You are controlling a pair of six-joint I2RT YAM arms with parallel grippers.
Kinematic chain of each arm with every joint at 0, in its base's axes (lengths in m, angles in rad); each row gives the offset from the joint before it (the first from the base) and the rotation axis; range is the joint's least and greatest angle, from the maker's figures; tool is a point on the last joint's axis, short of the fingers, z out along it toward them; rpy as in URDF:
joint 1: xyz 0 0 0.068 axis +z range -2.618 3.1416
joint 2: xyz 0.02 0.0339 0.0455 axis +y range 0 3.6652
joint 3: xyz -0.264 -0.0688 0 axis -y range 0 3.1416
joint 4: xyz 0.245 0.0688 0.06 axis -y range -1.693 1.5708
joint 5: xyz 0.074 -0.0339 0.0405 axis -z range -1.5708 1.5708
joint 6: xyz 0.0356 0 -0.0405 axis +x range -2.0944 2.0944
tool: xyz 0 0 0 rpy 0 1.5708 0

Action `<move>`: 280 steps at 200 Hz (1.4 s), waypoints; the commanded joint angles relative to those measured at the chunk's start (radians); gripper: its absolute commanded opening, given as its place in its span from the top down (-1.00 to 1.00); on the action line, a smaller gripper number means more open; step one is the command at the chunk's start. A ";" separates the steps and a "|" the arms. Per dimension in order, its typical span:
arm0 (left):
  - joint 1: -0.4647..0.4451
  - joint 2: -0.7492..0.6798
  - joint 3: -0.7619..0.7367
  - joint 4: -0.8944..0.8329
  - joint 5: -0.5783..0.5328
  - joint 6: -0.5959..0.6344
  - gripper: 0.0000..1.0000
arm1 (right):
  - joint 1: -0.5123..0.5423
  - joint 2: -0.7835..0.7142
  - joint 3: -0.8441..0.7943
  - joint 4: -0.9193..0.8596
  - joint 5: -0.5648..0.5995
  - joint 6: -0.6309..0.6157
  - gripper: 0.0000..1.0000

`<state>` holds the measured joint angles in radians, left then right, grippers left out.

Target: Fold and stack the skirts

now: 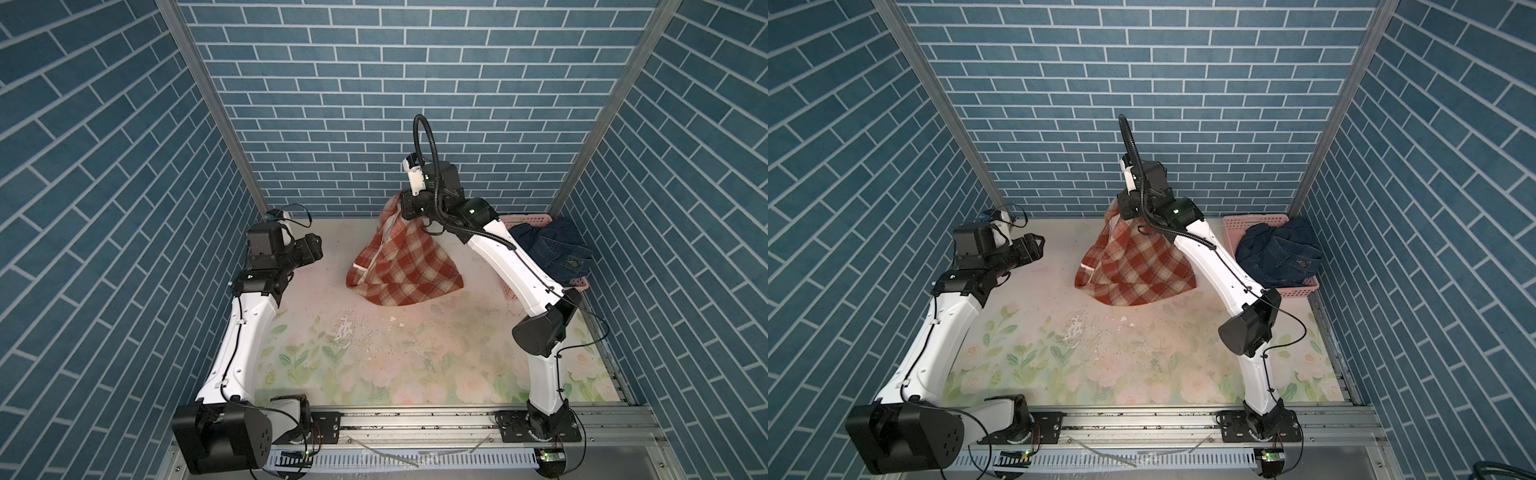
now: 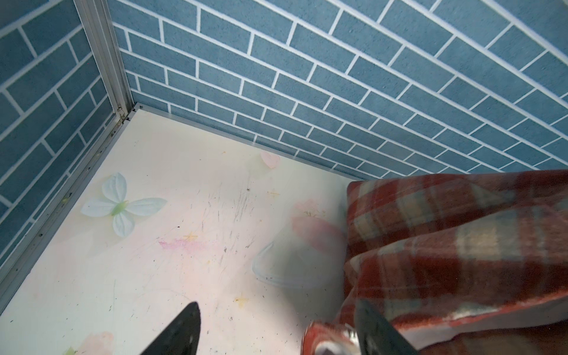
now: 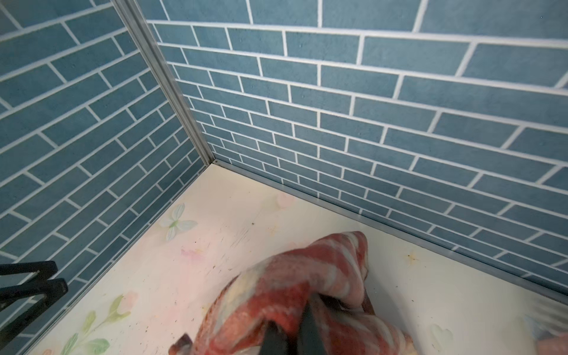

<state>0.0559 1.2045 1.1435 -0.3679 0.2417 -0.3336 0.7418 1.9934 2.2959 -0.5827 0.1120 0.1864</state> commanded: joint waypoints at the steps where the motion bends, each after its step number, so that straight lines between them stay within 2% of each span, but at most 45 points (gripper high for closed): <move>1: 0.007 0.010 -0.010 0.016 0.017 -0.009 -0.57 | -0.020 -0.185 -0.246 0.118 0.079 -0.002 1.00; 24: 0.004 0.015 -0.018 0.026 0.033 -0.022 -0.55 | -0.061 -0.364 -0.645 0.254 0.112 0.049 0.99; 29: 0.002 0.019 -0.020 0.030 0.034 -0.025 -0.55 | -0.073 -0.398 -0.719 0.272 0.110 0.062 0.85; 33: 0.000 0.022 -0.021 0.030 0.034 -0.027 -0.55 | -0.083 -0.427 -0.787 0.287 0.111 0.075 0.63; 47: -0.018 0.035 -0.019 0.025 0.032 -0.027 -0.53 | -0.096 -0.494 -0.946 0.303 0.117 0.090 0.10; 59: -0.054 0.045 -0.018 0.015 0.011 -0.018 -0.53 | -0.102 -0.551 -1.060 0.297 0.139 0.107 -0.21; 68: -0.090 0.050 -0.015 0.003 -0.014 -0.004 -0.53 | -0.105 -0.580 -1.111 0.289 0.133 0.114 -0.34; 93: -0.242 0.071 0.010 -0.071 -0.145 0.054 -0.53 | -0.105 -0.643 -1.208 0.262 0.127 0.114 -0.53; 118: -0.410 0.090 0.015 -0.140 -0.303 0.092 -0.55 | -0.104 -0.685 -1.258 0.246 0.133 0.068 -0.54; 155: -0.509 0.084 -0.115 -0.125 -0.331 0.032 -0.54 | -0.095 -0.695 -1.313 0.231 0.100 0.035 -0.47; 189: -0.528 0.071 -0.259 -0.072 -0.341 -0.037 -0.53 | -0.045 -0.624 -1.342 0.266 0.079 0.052 -0.44; 252: -0.527 0.028 -0.395 0.014 -0.318 -0.115 -0.53 | -0.024 -0.437 -1.311 0.344 0.051 0.131 -0.51; 268: -0.528 0.022 -0.418 0.027 -0.317 -0.124 -0.53 | -0.020 -0.374 -1.268 0.332 0.067 0.163 -0.39; 275: -0.527 0.019 -0.423 0.029 -0.319 -0.126 -0.53 | -0.021 -0.346 -1.251 0.329 0.071 0.181 -0.25; 280: -0.528 0.016 -0.427 0.031 -0.319 -0.128 -0.53 | -0.021 -0.331 -1.243 0.330 0.071 0.192 -0.05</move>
<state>-0.4652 1.2400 0.7410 -0.3717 -0.0700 -0.4339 0.7155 1.5906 0.9791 -0.2653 0.1707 0.2958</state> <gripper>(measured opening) 0.765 0.654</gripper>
